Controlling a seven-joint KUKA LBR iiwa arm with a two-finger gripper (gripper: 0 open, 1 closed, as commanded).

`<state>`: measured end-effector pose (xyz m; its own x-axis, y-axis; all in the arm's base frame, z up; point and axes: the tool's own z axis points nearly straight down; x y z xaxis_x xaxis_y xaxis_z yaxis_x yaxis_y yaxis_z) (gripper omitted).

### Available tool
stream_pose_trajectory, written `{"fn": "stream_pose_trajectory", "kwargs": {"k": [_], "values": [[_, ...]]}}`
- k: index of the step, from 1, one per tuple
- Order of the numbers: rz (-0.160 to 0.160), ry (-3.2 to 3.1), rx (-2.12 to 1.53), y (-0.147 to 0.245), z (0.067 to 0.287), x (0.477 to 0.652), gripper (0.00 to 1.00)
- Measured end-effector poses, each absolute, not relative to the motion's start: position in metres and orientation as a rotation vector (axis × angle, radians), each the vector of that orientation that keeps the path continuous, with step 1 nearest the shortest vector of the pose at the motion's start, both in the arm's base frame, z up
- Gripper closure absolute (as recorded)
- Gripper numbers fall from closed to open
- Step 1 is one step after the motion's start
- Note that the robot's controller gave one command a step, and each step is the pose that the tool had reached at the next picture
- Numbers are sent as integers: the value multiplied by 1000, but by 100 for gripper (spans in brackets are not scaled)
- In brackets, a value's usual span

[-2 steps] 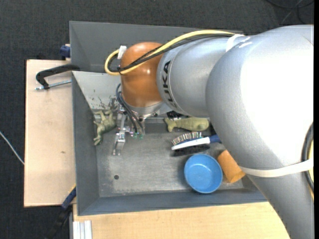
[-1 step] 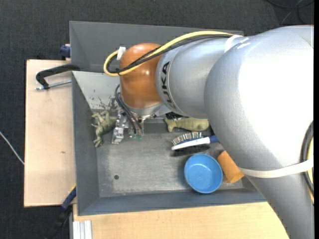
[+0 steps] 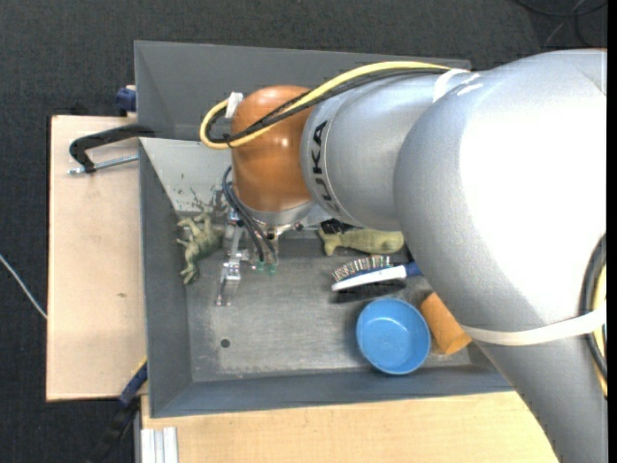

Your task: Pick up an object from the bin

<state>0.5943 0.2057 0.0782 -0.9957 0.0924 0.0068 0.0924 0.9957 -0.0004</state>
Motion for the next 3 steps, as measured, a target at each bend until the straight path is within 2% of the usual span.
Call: {"fn": "stream_pose_trajectory", "kwargs": {"k": [1, 2, 3], "values": [[48, -3134, 172, 214, 74, 604, 0], [0, -3114, 441, 192, 105, 600, 0], [22, -3095, 612, 209, 93, 605, 0]]}}
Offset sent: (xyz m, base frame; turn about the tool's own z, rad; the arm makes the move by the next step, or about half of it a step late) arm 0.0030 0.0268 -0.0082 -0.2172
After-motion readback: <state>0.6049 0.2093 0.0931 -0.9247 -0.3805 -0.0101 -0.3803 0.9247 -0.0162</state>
